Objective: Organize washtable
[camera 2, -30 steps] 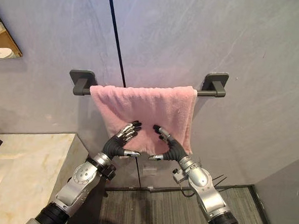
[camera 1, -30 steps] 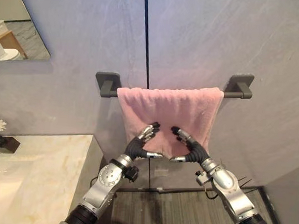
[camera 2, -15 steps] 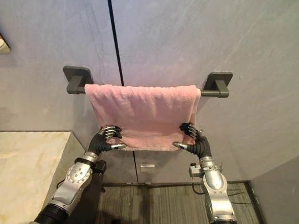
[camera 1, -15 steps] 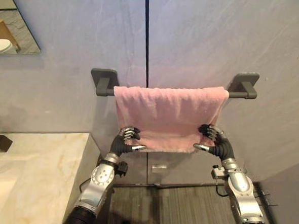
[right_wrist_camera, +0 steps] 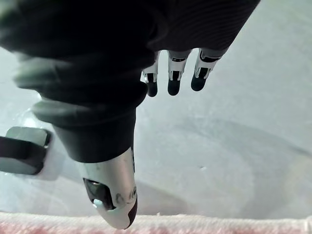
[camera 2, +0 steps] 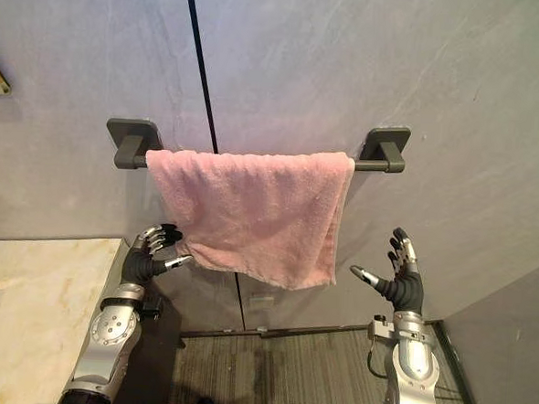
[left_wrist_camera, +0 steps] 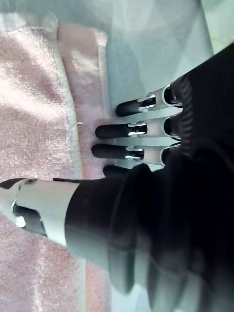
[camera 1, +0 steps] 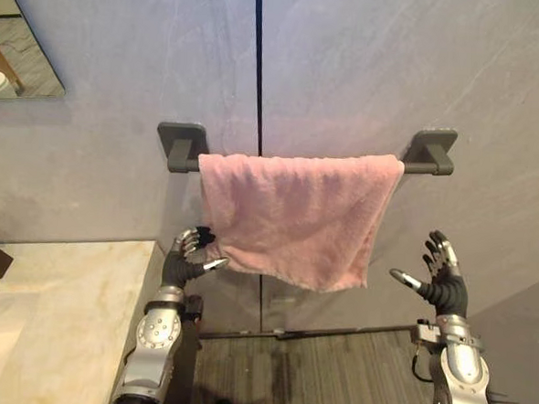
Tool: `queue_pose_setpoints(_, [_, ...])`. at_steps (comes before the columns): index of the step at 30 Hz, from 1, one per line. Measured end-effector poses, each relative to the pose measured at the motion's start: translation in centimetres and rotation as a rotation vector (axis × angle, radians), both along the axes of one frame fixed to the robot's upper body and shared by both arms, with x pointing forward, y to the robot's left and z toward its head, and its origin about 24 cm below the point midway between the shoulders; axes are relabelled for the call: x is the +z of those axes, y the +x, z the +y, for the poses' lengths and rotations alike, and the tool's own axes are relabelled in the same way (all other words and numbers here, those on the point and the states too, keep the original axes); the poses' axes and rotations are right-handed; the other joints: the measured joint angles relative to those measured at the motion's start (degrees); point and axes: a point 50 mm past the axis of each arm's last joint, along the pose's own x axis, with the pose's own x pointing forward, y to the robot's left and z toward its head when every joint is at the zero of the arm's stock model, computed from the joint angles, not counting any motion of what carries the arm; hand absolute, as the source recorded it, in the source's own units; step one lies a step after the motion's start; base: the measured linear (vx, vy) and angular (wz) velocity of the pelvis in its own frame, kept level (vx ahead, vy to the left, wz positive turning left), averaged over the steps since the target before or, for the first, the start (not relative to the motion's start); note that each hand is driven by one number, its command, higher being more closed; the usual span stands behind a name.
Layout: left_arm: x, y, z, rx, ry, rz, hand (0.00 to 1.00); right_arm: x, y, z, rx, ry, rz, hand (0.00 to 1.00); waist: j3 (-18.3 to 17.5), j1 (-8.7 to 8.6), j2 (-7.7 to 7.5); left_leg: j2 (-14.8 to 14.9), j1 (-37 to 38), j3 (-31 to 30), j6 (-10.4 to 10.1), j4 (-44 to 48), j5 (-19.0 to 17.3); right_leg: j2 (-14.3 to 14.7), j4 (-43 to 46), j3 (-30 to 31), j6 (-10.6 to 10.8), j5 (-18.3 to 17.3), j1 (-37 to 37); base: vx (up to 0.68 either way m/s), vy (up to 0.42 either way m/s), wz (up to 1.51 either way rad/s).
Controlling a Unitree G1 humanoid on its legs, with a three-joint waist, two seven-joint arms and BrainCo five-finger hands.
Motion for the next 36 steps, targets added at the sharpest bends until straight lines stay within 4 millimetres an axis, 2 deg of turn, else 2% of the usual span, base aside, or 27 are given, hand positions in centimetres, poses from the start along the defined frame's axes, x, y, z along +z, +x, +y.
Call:
queue_pose_setpoints(4, [-1.3, -1.8, 0.4, 0.049, -0.03, 0.055, 0.0, -1.4, -2.0, -0.8, -0.05, -0.074, 0.104, 0.0, 0.0, -0.01, 0.02, -0.1, 0.0, -0.1, 0.0, 0.0, 0.0, -0.1, 0.0, -0.1, 0.0, 0.0, 0.0, 0.0, 0.0, 0.0])
queue_pose_setpoints(8, [-3.2, -3.8, 0.9, 0.066, -0.047, 0.15, 0.0, -4.8, -3.4, -1.3, -0.089, -0.103, 0.278, 0.0, 0.1, 0.02, 0.14, -0.1, 0.0, -0.3, 0.0, 0.0, 0.0, -0.2, 0.1, -0.4, 0.1, -0.1, 0.2, 0.0, 0.0, 0.02])
queue_pose_setpoints(9, [-4.3, -4.5, 1.0, 0.074, -0.052, 0.202, 0.0, -6.1, -3.9, -1.2, -0.087, -0.102, 0.344, 0.0, 0.0, 0.04, 0.27, -0.1, 0.0, -0.4, 0.0, 0.0, 0.0, -0.2, 0.2, -0.5, 0.1, -0.1, 0.2, 0.0, 0.0, 0.0])
queue_pose_setpoints(15, [-8.6, -7.5, 1.1, 0.082, -0.062, 0.43, 0.0, -10.7, -5.7, 0.7, -0.005, -0.077, 0.573, 0.0, -0.4, 0.26, 1.0, -0.2, 0.1, -0.5, 0.0, -0.2, 0.0, -0.2, 0.5, -0.7, 0.1, -0.5, 0.2, 0.0, 0.0, 0.0])
queue_pose_setpoints(19, [-11.5, -9.8, 1.1, 0.046, -0.005, 0.61, 0.0, -13.9, -7.9, 1.8, 0.05, -0.067, 0.752, 0.0, -0.6, 1.35, 1.28, -0.2, 0.6, -0.6, 0.0, -0.2, 0.0, -0.2, 1.2, -0.7, 0.0, -0.9, 0.4, 0.0, 0.0, 0.0])
queue_pose_setpoints(26, [-13.5, -12.2, 1.2, 0.048, 0.013, 0.752, 0.0, -15.3, -9.1, 1.6, 0.087, -0.094, 0.866, 0.0, -0.4, 1.51, 1.24, -0.1, 1.3, -0.1, -0.2, -0.3, -0.2, -0.2, 1.3, -0.3, 0.0, -1.0, 0.7, -0.02, -0.002, -0.03])
queue_pose_setpoints(28, [-13.6, -12.3, 1.2, 0.048, 0.013, 0.755, 0.0, -15.5, -9.2, 1.4, 0.093, -0.104, 0.886, 0.0, 0.1, 1.66, 0.99, 0.0, 1.0, 0.2, -0.4, -0.3, -0.4, -0.1, 1.5, 0.2, -0.1, -1.3, 0.1, -0.05, -0.002, -0.09])
queue_pose_setpoints(29, [-13.6, -12.3, 1.2, 0.048, 0.013, 0.756, 0.0, -15.4, -9.0, 1.3, 0.098, -0.111, 0.884, 0.0, 0.2, 1.72, 1.33, 0.0, 0.5, 0.4, -0.4, -0.3, -0.4, -0.1, 1.7, 0.5, 0.2, -1.6, -0.6, -0.04, -0.001, -0.18])
queue_pose_setpoints(32, [-13.6, -12.2, 1.3, 0.055, 0.014, 0.752, 0.0, -15.2, -7.9, 1.5, 0.134, -0.137, 0.864, 0.0, 0.4, 2.1, 1.14, 0.5, -2.9, 1.9, -0.2, 0.1, -0.6, 0.1, 5.1, 2.4, 0.2, -2.3, -6.4, -0.04, -0.008, -0.25])
queue_pose_setpoints(33, [-13.3, -11.3, 1.6, 0.055, 0.027, 0.728, 0.0, -15.1, -7.0, 2.0, 0.145, -0.134, 0.842, 0.0, 1.2, 2.54, 1.07, 0.6, -5.8, 2.0, -0.1, 2.2, -0.6, -0.1, 9.1, 2.9, 0.4, -2.8, -9.8, -0.02, -0.021, -0.14])
queue_pose_setpoints(35, [-12.6, -9.6, 1.8, 0.058, 0.042, 0.68, 0.0, -15.1, -6.6, 2.7, 0.17, -0.138, 0.836, 0.0, 3.4, 2.96, -0.08, 0.6, -10.1, 1.2, 0.4, 7.2, -1.4, -0.5, 13.7, 3.6, 0.8, -4.0, -13.3, -0.04, -0.014, 0.25])
queue_pose_setpoints(36, [-12.2, -8.5, 1.7, 0.055, 0.044, 0.649, 0.0, -15.2, -6.3, 3.0, 0.181, -0.139, 0.837, 0.0, 4.1, 3.23, 0.31, 1.5, -13.6, -0.2, 0.9, 10.1, -2.0, -0.2, 15.3, 4.9, 1.4, -4.7, -14.3, -0.04, 0.013, 0.53])
